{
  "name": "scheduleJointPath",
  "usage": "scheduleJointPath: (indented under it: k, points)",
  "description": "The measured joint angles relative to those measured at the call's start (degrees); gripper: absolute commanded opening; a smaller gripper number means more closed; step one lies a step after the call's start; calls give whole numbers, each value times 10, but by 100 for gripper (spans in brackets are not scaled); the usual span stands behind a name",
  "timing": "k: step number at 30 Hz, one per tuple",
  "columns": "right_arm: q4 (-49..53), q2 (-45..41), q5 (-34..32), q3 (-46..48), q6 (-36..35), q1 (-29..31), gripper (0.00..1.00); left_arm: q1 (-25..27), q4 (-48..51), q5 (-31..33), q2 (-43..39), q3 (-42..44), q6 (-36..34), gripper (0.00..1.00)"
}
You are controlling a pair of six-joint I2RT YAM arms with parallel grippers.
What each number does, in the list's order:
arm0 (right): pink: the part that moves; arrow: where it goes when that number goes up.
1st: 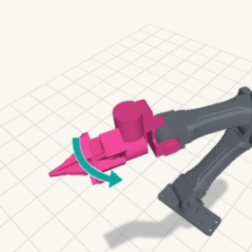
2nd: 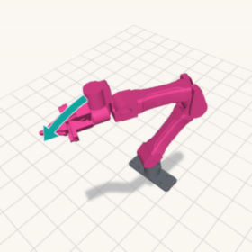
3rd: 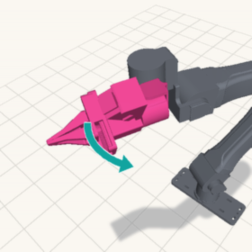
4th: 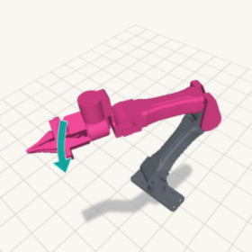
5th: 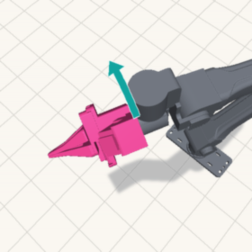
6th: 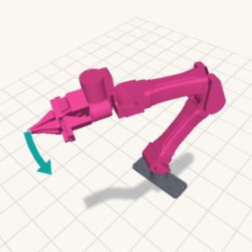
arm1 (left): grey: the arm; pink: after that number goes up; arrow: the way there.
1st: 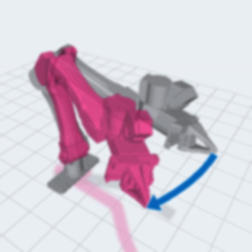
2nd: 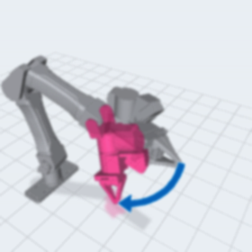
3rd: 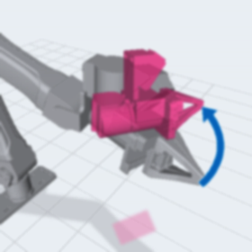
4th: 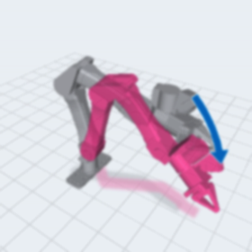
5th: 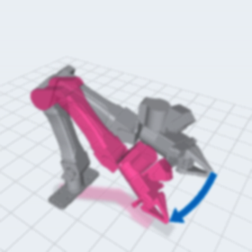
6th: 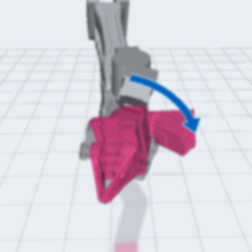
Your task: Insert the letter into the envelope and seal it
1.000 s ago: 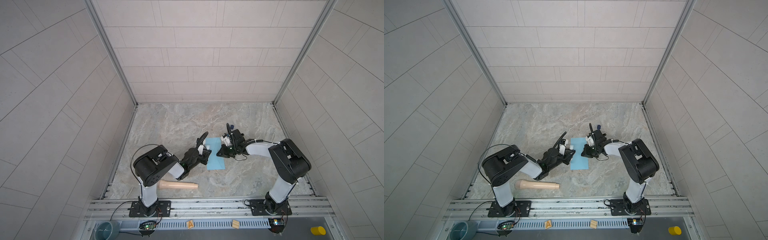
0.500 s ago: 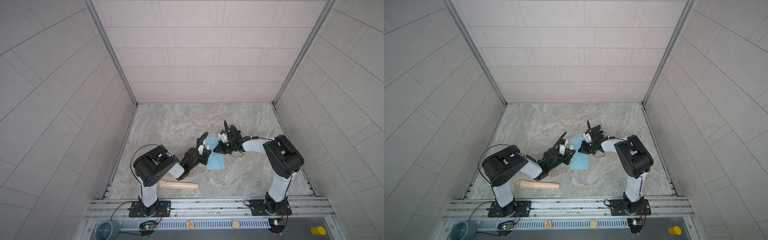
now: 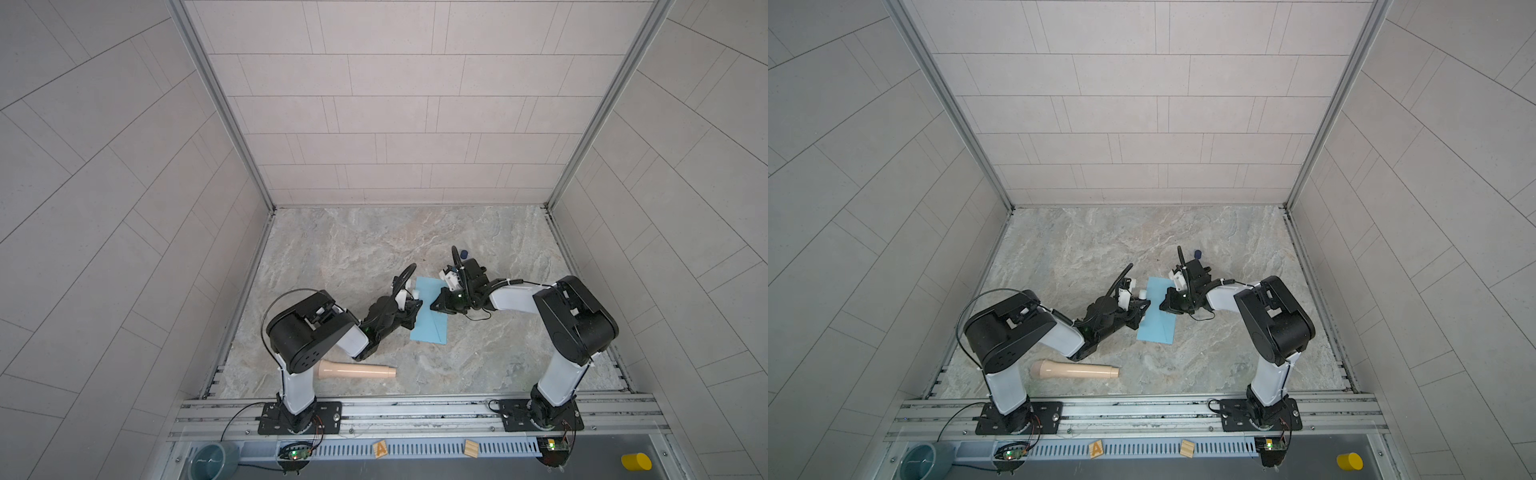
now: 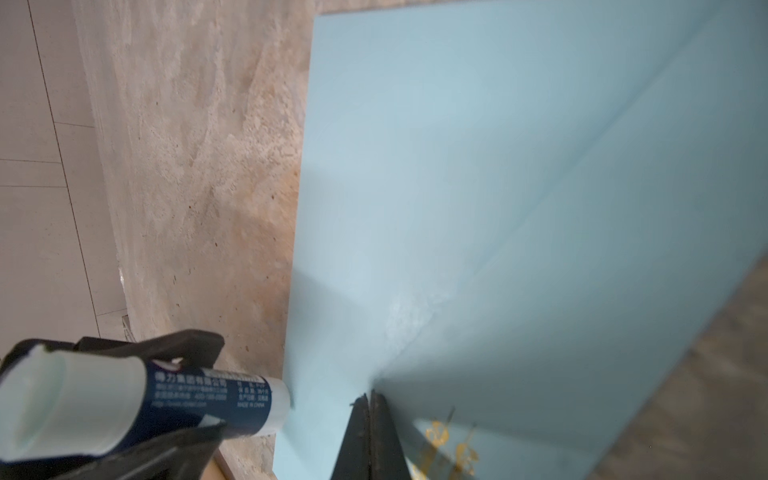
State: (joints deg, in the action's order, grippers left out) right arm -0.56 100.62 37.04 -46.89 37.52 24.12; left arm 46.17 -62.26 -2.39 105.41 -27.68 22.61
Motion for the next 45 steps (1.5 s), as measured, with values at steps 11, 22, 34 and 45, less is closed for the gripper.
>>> scheduleJointPath:
  k: [11, 22, 34, 45]
  points:
    - [53, -30, -3, 16, -38, 12, 0, 0, 1, 1, 0, -1, 3, 0]
    - [79, -61, -5, 44, -57, 26, 0, 0, 4, 2, 0, -3, 5, 0]
    - [100, -29, -9, -2, -57, 21, 0, 0, 6, 2, 0, -4, 5, 0]
    - [94, 28, -1, -66, -51, 3, 0, 0, 9, 5, -1, -4, 4, 0]
